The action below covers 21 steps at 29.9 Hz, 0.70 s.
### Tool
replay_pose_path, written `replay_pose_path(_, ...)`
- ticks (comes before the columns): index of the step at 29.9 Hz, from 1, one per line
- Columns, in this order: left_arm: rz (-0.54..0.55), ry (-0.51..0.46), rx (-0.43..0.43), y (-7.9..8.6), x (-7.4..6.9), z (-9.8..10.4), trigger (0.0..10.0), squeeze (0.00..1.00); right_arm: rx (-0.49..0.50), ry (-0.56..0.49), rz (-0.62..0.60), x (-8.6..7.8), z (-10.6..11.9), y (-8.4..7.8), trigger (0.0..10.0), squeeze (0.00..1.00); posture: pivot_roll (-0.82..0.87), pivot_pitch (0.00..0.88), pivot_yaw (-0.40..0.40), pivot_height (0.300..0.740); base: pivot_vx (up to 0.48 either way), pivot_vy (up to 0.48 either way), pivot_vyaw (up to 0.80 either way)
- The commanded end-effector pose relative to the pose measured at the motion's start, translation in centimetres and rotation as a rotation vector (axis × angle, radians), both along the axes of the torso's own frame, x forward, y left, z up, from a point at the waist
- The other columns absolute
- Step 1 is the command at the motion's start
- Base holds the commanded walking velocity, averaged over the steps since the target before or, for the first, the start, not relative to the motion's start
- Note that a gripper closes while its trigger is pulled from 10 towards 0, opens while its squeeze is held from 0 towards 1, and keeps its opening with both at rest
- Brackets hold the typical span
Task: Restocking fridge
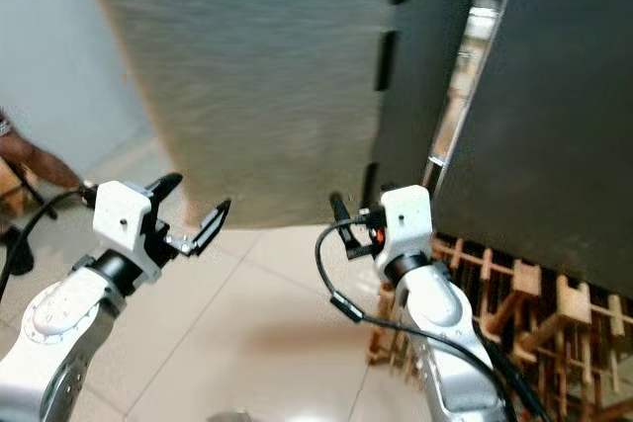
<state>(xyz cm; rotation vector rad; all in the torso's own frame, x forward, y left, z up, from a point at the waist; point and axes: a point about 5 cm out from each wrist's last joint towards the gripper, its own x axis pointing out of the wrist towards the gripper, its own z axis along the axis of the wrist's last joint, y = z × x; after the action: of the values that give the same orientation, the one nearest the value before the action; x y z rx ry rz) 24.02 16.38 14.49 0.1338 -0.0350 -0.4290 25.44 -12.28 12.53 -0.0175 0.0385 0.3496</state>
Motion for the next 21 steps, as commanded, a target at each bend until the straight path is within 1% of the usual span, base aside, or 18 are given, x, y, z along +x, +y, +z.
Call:
replay_pose_path(1, -0.012, -0.002, -0.005, -0.26, 0.05, 0.09, 10.0, 0.00, -0.019, -0.002, -0.021, 0.07, 0.07, -0.68, 10.0, 0.00, 0.05, 0.000, 0.046, 0.740, 0.000, 0.476, 0.00)
replay_pose_path(21, -0.016, 0.012, -0.005, -0.31, -0.05, -0.47, 10.0, 0.00, -0.023, -0.011, -0.017, 0.26, 0.27, -0.43, 10.0, 0.00, 0.05, 0.000, 0.041, 0.740, 0.000, 0.476, 0.00)
